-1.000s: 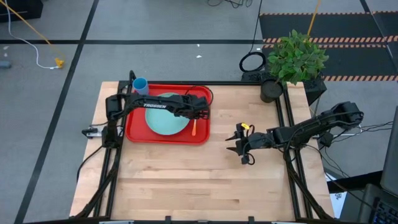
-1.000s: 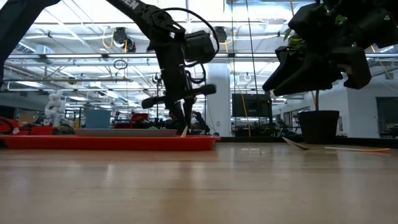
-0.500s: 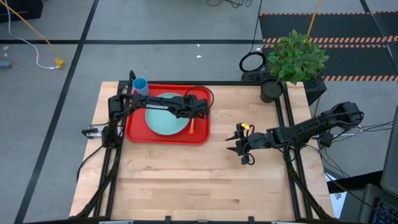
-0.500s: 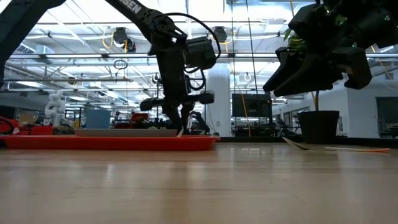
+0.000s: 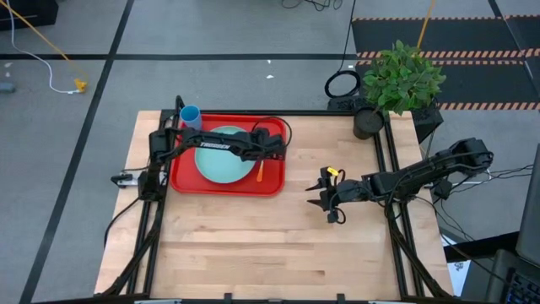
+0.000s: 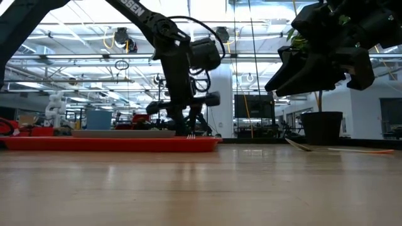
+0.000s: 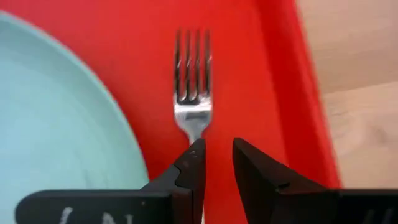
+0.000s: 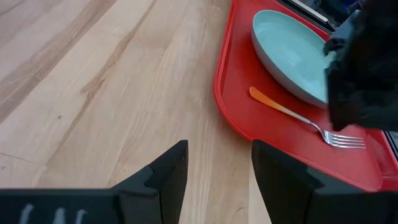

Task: Pick and place plate/cup/fork/spoon on tray
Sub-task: Put the orange spoon on the red serving tray to the right of the orange fork

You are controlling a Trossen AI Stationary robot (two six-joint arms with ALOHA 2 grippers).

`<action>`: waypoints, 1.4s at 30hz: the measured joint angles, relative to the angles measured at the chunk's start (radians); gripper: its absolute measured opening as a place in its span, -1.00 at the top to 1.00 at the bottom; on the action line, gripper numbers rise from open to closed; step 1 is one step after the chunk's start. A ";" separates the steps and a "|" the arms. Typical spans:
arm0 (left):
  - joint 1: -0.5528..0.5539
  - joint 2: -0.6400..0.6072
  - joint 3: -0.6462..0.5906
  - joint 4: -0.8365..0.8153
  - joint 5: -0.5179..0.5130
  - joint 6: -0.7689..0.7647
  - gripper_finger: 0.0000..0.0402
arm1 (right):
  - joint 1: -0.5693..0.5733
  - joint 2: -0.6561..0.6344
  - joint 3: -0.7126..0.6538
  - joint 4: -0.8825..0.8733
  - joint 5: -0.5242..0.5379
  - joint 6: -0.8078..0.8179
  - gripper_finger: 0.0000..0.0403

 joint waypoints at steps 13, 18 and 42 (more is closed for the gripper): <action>-0.089 -0.174 0.002 0.181 -0.007 0.468 0.60 | 0.000 0.000 0.000 -0.044 0.057 0.032 0.16; -0.157 -0.258 0.002 0.128 -0.014 0.687 0.60 | 0.000 0.000 0.001 -0.227 0.107 0.119 0.16; -0.261 -0.566 -0.434 0.137 -0.101 0.603 0.60 | -0.029 -0.004 -0.006 -0.608 0.127 0.532 0.18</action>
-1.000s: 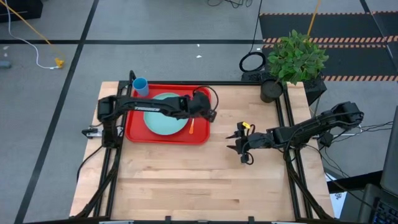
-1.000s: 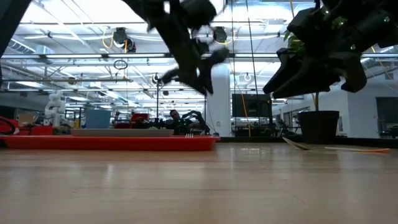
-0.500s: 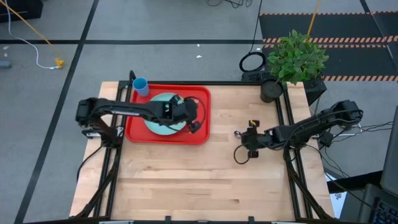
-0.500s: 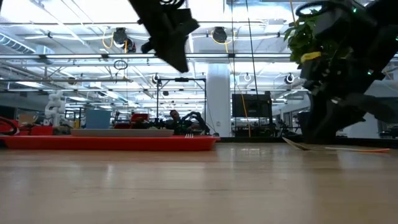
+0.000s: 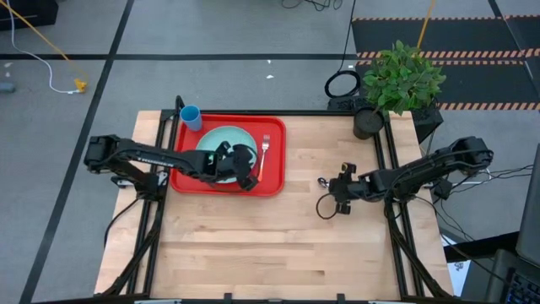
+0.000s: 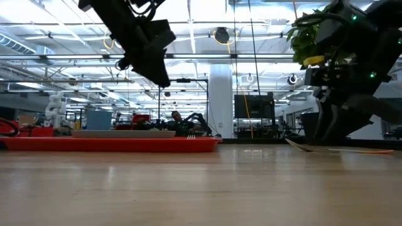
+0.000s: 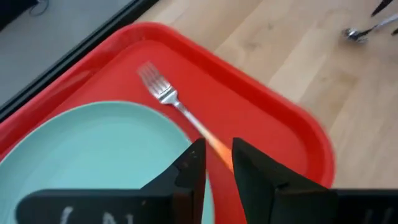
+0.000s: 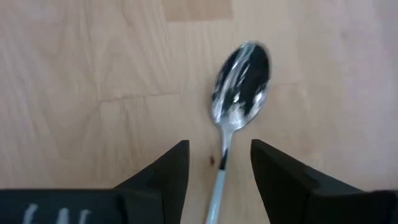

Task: Pick and place plate/cup/fork/spoon on tray
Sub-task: Put the orange spoon on the red serving tray to the right of the orange fork

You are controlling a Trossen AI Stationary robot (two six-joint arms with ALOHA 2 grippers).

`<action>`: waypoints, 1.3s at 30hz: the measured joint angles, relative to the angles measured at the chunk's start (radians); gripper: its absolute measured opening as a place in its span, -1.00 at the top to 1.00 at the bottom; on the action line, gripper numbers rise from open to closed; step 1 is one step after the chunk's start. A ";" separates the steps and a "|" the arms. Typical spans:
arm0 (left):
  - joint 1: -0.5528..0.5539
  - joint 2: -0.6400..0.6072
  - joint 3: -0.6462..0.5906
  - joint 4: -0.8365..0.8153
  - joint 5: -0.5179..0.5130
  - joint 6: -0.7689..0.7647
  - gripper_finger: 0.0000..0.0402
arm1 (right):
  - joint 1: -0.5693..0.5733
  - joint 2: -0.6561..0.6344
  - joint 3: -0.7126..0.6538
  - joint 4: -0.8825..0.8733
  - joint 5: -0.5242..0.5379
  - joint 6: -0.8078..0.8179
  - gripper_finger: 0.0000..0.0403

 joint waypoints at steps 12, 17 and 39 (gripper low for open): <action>-0.029 0.002 0.000 0.031 0.001 0.030 0.60 | -0.076 -0.004 -0.155 0.253 -0.135 0.096 0.71; -0.032 0.002 0.000 0.039 0.003 0.021 0.60 | -0.077 0.000 -0.157 0.335 -0.132 0.145 0.97; -0.143 0.002 0.001 0.067 -0.064 0.021 0.60 | -0.019 0.148 0.096 0.896 0.319 0.248 1.00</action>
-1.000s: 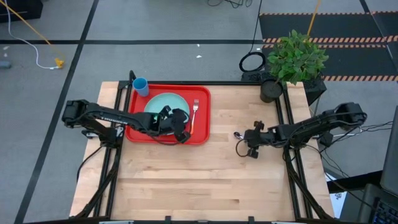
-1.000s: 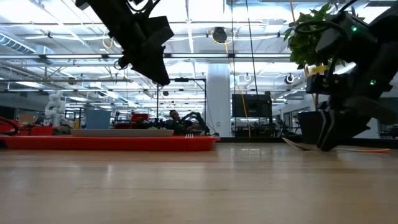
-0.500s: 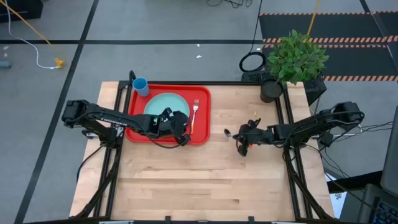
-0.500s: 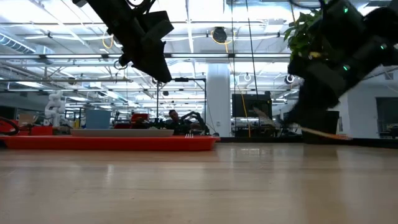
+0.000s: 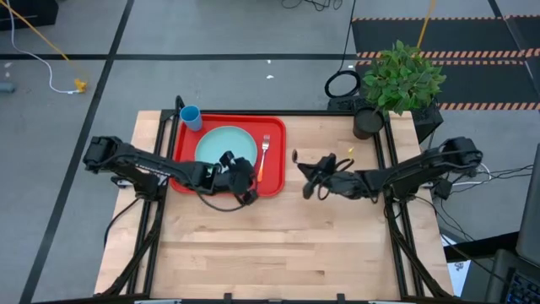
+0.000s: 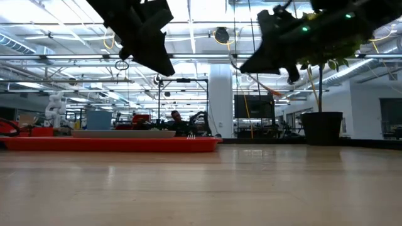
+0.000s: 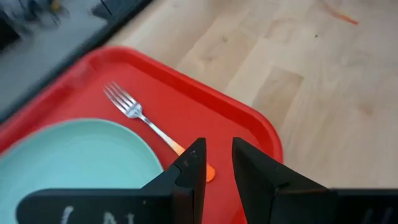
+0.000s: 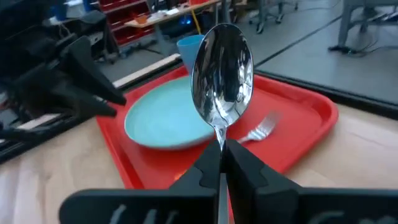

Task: Pick and place plate/cup/fork/spoon on tray
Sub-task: Put the orange spoon on the red serving tray to the right of the orange fork

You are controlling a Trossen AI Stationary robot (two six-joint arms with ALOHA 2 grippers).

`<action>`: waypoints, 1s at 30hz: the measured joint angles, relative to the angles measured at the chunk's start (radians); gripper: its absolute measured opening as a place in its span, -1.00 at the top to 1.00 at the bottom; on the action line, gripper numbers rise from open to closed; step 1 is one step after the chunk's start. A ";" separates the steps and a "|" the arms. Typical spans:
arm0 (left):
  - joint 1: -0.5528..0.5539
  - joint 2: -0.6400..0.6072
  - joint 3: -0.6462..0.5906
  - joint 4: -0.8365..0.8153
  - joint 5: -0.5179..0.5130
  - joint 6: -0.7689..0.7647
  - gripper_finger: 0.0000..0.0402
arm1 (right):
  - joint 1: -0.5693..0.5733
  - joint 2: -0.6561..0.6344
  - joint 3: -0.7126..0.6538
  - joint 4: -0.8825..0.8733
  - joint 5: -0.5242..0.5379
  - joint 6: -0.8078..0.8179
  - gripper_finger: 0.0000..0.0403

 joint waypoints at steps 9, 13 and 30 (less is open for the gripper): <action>-0.055 -0.006 0.000 -0.075 -0.060 0.023 0.60 | -0.021 0.297 0.273 0.006 0.054 -0.036 1.00; -0.074 -0.006 0.001 -0.188 -0.074 -0.018 0.60 | -0.057 0.389 0.343 0.004 0.051 0.016 1.00; -0.127 -0.006 0.001 -0.362 -0.155 -0.048 0.60 | -0.182 0.507 0.381 0.165 -0.011 0.390 1.00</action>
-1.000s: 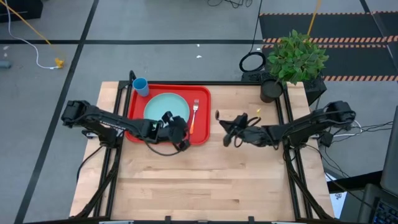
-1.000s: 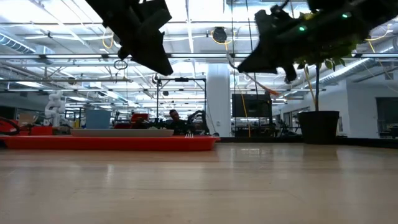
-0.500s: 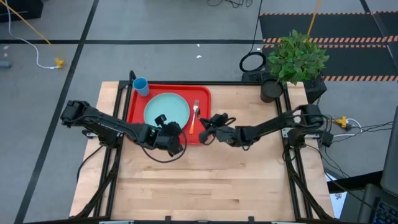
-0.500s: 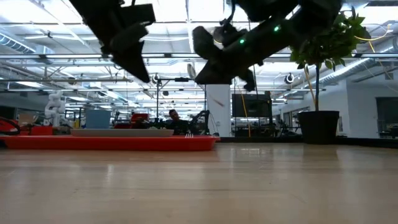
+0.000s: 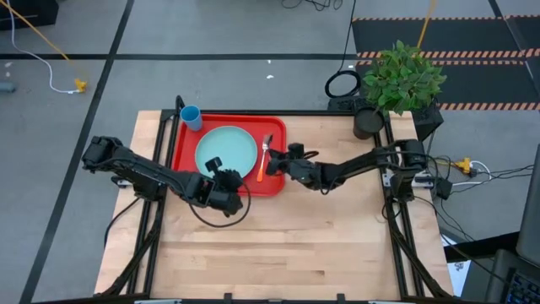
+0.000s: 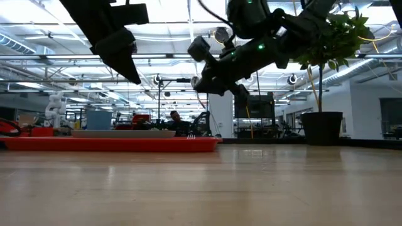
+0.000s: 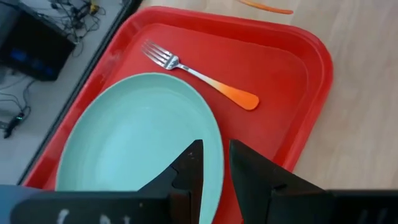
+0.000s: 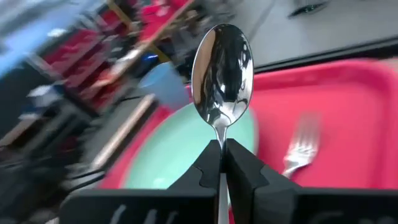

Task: Pick and place plate/cup/fork/spoon on tray
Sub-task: Put the orange spoon on the red serving tray to the right of the orange fork

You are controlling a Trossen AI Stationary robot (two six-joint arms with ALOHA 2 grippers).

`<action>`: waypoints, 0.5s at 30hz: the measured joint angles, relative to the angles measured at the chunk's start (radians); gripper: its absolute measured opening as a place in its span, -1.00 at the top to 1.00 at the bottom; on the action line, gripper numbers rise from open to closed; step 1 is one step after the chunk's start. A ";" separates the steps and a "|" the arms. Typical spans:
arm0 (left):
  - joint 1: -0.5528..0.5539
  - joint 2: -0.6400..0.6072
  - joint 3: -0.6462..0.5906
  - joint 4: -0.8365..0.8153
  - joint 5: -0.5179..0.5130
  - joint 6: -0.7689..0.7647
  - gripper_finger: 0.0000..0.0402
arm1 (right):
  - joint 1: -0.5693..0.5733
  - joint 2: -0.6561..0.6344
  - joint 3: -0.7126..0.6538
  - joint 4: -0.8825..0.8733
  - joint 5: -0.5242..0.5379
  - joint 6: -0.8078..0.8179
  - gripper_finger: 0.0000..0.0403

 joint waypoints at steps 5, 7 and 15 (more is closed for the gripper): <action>-0.007 0.000 0.000 -0.007 -0.027 0.004 0.60 | 0.008 0.020 0.149 -0.262 0.072 0.046 1.00; -0.007 0.000 0.000 -0.006 -0.035 0.015 0.60 | 0.003 0.049 0.221 -0.365 0.069 0.052 1.00; 0.005 0.000 0.000 0.012 -0.088 0.060 0.60 | -0.054 0.173 0.338 -0.553 0.066 0.168 1.00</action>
